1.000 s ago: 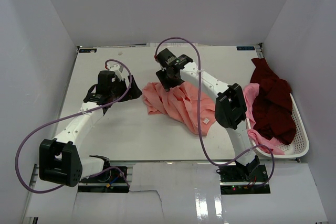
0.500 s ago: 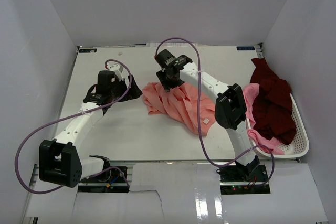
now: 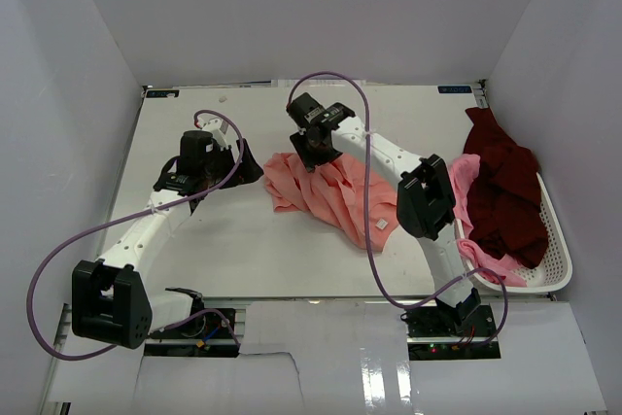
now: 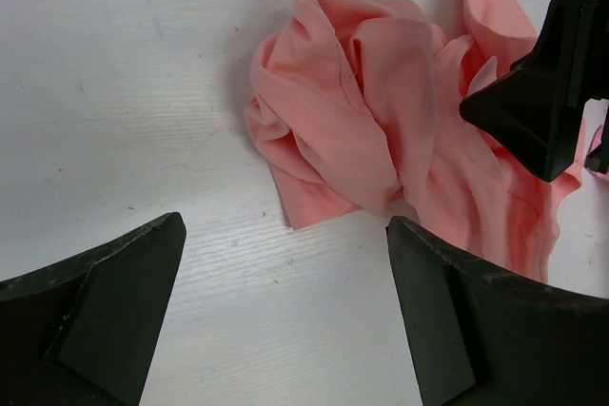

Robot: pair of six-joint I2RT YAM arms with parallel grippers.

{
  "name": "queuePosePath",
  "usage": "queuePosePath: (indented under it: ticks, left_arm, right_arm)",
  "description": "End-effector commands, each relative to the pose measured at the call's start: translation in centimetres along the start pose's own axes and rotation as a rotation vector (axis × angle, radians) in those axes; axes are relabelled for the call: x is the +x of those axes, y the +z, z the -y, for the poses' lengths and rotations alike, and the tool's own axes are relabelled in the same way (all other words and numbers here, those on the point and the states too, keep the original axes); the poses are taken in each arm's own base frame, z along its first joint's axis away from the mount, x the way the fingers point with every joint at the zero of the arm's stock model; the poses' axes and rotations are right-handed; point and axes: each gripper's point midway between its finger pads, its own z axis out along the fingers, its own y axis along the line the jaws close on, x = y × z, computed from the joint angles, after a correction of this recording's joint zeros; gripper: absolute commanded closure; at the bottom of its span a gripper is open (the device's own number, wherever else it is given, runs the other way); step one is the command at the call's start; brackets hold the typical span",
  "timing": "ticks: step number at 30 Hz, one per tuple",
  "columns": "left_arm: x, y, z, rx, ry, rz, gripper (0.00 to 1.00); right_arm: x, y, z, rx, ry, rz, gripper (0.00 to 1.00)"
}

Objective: Fold and stack the t-shirts
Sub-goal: Flatten out the tshirt

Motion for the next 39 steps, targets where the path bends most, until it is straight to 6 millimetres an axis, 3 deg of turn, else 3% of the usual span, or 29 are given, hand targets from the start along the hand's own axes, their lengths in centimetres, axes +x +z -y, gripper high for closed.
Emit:
queuePosePath:
  ticks: [1, 6, 7, 9, 14, 17, 23, 26, 29, 39]
  left_arm:
    - [-0.7, -0.8, 0.4, 0.022, 0.010, 0.035, 0.02]
    - [-0.7, -0.9, 0.5, 0.023, 0.010, 0.038, 0.02]
    - [-0.7, -0.9, 0.5, 0.022, 0.012, 0.040, 0.02]
    - [-0.7, -1.0, 0.5, 0.022, 0.012, 0.040, 0.02]
    - [-0.6, -0.9, 0.4, 0.020, 0.013, 0.039, 0.02]
    - [-0.6, -1.0, 0.4, 0.020, 0.013, 0.039, 0.02]
    - [-0.7, -1.0, 0.5, 0.022, 0.013, 0.040, 0.02]
    - [-0.6, -1.0, 0.4, 0.021, 0.014, 0.037, 0.02]
    - [-0.6, -0.9, 0.5, 0.023, 0.014, 0.036, 0.02]
    - [-0.3, -0.8, 1.1, 0.066, 0.037, 0.015, 0.02]
  right_arm:
    - [1.1, 0.6, -0.1, 0.001, 0.009, -0.038, 0.41]
    - [1.8, 1.3, -0.2, 0.003, 0.004, -0.063, 0.45]
    - [2.0, 1.4, -0.2, 0.001, 0.003, -0.069, 0.53]
    - [2.1, 1.4, -0.2, 0.004, 0.005, -0.069, 0.56]
    - [2.1, 1.4, 0.0, 0.009, 0.006, -0.069, 0.85]
    - [1.7, 0.7, 0.1, 0.011, 0.009, -0.051, 0.91]
    - [0.1, -1.7, 1.3, 0.048, -0.006, 0.027, 0.90]
    - [0.3, -2.7, 1.8, 0.058, -0.018, 0.031, 0.90]
    - [0.8, -4.2, 2.0, 0.046, -0.015, 0.046, 0.90]
    - [4.7, -5.6, 1.7, -0.020, 0.004, 0.031, 0.90]
